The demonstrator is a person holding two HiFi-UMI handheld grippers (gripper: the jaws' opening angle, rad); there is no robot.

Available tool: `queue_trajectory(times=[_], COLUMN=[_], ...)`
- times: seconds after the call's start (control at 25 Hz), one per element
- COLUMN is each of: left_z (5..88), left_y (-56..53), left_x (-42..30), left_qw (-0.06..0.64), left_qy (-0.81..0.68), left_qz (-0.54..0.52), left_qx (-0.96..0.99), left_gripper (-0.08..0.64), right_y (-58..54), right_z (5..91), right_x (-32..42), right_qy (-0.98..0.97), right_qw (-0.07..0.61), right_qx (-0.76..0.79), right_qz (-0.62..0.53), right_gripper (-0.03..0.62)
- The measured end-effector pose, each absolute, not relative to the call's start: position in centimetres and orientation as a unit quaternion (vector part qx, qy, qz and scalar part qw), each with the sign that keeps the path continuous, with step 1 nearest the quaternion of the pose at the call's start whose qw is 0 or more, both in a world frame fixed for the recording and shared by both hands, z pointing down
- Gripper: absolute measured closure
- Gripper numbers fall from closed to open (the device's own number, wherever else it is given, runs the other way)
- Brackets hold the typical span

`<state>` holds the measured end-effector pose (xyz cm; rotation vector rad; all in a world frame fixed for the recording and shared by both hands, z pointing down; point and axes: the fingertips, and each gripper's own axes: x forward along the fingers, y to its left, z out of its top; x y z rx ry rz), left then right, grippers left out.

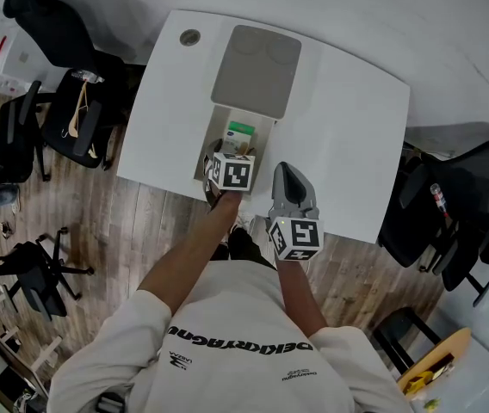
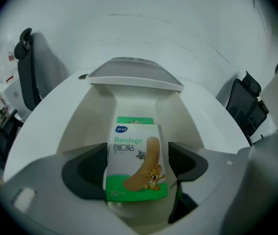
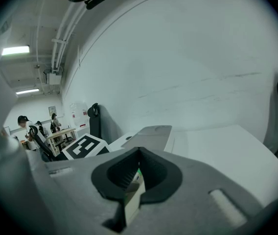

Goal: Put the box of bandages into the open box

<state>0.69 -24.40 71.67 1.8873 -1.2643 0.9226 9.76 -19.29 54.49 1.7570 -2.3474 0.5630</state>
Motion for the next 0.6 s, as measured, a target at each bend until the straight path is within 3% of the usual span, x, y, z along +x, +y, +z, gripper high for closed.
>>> queue_trajectory(times=[0.6], left_z=[68.7], left_y=[-24.4], left_x=[-0.1], left_qw=[0.330], left_qy=[-0.501], left_qz=[0.317], left_qx=[0.734], left_gripper=[0.161], right_y=[-18.8], right_z=[53.4], right_x=[9.0], right_qy=[-0.785], right_qw=[0.073], right_qx=[0.590], right_qz=[0.177], right_gripper=[0.594])
